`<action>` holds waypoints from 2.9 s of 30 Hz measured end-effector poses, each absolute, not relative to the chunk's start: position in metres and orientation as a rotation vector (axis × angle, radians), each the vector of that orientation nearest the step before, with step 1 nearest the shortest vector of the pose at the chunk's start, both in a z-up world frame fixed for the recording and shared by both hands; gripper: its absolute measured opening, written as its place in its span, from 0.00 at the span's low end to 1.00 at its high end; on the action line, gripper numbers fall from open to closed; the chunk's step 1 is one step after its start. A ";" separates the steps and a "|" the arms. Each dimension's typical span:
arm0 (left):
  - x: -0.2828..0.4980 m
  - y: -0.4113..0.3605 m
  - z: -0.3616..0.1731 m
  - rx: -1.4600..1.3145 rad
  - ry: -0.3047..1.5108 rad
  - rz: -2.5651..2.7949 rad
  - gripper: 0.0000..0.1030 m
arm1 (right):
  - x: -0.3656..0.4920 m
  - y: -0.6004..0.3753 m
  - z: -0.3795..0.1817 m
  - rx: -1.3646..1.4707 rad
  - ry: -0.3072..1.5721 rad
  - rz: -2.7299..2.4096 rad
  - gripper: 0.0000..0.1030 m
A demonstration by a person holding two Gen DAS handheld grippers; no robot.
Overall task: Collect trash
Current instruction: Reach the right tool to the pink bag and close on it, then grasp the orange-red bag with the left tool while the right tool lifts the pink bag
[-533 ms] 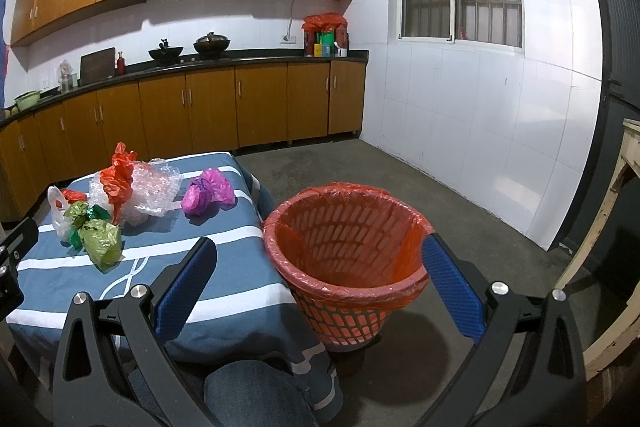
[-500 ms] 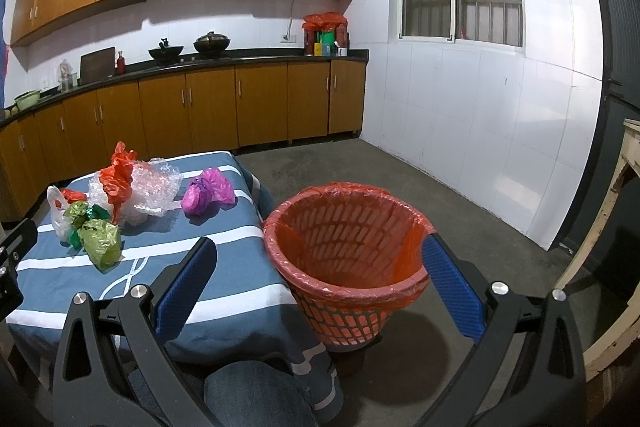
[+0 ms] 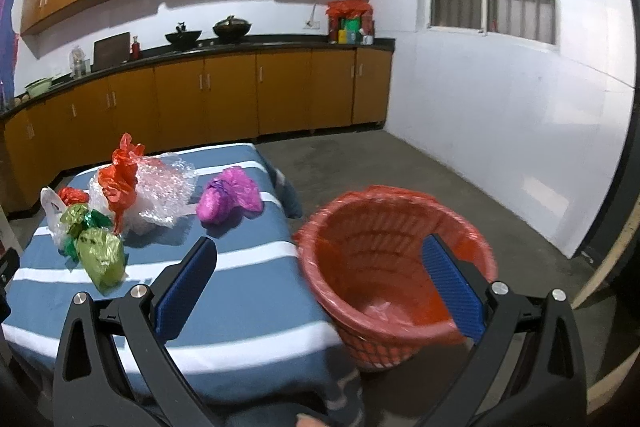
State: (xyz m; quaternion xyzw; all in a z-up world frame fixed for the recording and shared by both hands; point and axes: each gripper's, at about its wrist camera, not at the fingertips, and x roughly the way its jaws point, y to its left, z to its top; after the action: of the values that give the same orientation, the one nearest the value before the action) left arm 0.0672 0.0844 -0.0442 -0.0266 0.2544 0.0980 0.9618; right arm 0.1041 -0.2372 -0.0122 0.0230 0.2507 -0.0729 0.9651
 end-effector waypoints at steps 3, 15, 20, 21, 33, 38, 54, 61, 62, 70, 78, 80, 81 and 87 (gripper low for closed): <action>0.080 0.097 -0.047 -0.070 0.523 0.216 0.96 | 0.134 -0.227 -0.019 0.048 0.527 -0.116 0.98; 0.139 0.117 -0.058 -0.093 0.537 0.231 0.96 | 0.253 -0.189 -0.054 0.074 0.655 -0.007 0.77; 0.161 0.120 -0.062 -0.096 0.541 0.221 0.96 | 0.292 -0.177 -0.073 0.036 0.694 0.001 0.73; 0.164 0.120 -0.062 -0.095 0.540 0.221 0.96 | 0.297 -0.177 -0.076 0.041 0.706 0.007 0.73; 0.202 0.109 -0.058 -0.089 0.535 0.166 0.96 | 0.309 -0.173 -0.098 0.055 0.790 0.129 0.40; 0.218 0.088 -0.053 -0.074 0.529 0.103 0.95 | 0.287 -0.183 -0.090 0.043 0.764 0.133 0.30; 0.290 0.049 -0.076 -0.074 0.654 0.046 0.78 | 0.260 -0.203 -0.081 0.066 0.769 0.138 0.27; 0.291 0.051 -0.081 -0.102 0.670 -0.012 0.50 | 0.258 -0.201 -0.082 0.066 0.772 0.142 0.27; 0.290 0.051 -0.080 -0.101 0.667 -0.021 0.48 | 0.257 -0.202 -0.082 0.067 0.773 0.143 0.27; 0.278 0.049 -0.074 -0.085 0.643 -0.073 0.16 | 0.250 -0.201 -0.076 0.071 0.759 0.152 0.27; 0.265 0.049 -0.065 -0.074 0.616 -0.097 0.07 | 0.240 -0.204 -0.068 0.084 0.739 0.150 0.27; 0.262 0.049 -0.063 -0.076 0.608 -0.101 0.07 | 0.237 -0.206 -0.066 0.087 0.734 0.152 0.27; 0.259 0.049 -0.061 -0.078 0.604 -0.106 0.07 | 0.235 -0.206 -0.065 0.088 0.730 0.153 0.27; 0.243 0.041 -0.047 -0.072 0.572 -0.143 0.07 | 0.226 -0.213 -0.054 0.099 0.703 0.151 0.27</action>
State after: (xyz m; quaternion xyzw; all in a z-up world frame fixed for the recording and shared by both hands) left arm 0.2429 0.0413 -0.0471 -0.0357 0.2820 -0.0703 0.9562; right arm 0.2262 -0.2129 -0.0542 0.0485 0.3437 0.0739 0.9349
